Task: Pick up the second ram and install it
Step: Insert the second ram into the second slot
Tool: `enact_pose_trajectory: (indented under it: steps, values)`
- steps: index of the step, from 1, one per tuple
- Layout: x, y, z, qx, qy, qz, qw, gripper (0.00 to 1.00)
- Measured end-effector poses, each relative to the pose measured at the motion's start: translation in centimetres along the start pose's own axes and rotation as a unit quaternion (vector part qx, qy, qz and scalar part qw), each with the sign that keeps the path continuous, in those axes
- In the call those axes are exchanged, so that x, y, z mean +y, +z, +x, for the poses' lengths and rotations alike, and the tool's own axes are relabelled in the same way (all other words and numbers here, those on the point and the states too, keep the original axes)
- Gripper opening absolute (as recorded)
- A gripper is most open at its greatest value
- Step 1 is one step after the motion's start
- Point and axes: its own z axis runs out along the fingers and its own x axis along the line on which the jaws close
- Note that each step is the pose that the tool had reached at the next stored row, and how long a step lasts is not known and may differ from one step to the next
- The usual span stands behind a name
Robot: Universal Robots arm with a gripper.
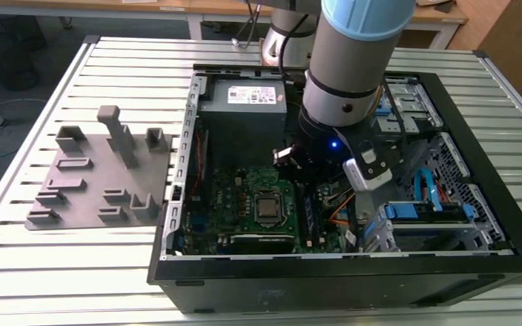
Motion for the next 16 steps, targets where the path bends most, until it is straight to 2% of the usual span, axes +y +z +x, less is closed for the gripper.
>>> enact_pose_trajectory:
  steps: [3,16]
  values:
    - [0.01,0.2,0.0,0.0004,0.01,-0.0001,0.9999,0.14]
    - [0.04,1.0,-0.02,0.0005,0.014,0.0005,0.9999,0.14]
